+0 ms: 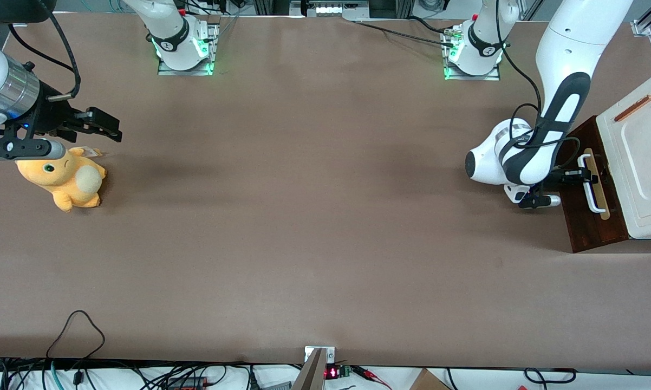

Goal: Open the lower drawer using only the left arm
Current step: 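Close the left gripper around the white bar handle, then pull the handle away from the cabinet with the left gripper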

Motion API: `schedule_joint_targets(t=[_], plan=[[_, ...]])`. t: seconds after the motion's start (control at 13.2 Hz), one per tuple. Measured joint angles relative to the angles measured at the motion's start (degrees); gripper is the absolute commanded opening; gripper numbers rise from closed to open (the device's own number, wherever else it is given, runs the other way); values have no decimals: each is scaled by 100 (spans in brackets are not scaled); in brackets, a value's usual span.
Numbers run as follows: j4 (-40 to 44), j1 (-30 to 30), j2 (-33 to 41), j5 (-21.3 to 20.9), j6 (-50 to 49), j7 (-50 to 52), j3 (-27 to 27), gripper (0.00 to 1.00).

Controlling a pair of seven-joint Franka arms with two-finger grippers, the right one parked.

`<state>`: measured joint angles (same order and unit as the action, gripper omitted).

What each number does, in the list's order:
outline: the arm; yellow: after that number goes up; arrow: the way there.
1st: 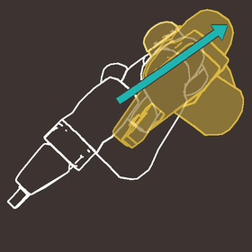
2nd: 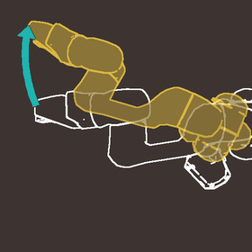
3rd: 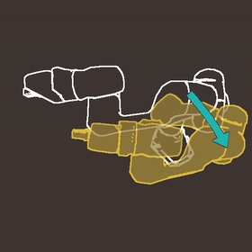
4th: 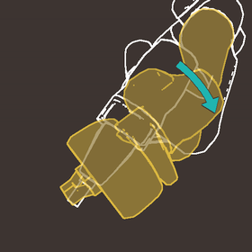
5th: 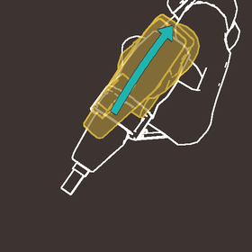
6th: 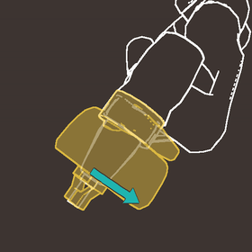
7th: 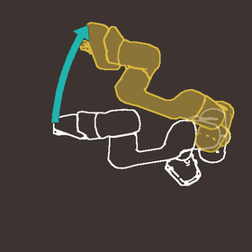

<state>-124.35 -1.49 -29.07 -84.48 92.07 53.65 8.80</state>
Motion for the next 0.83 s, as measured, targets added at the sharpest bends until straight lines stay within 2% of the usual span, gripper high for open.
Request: schedule_joint_targets(t=[0.83], plan=[[-23, 147, -16, 11, -31, 63, 84, 0]])
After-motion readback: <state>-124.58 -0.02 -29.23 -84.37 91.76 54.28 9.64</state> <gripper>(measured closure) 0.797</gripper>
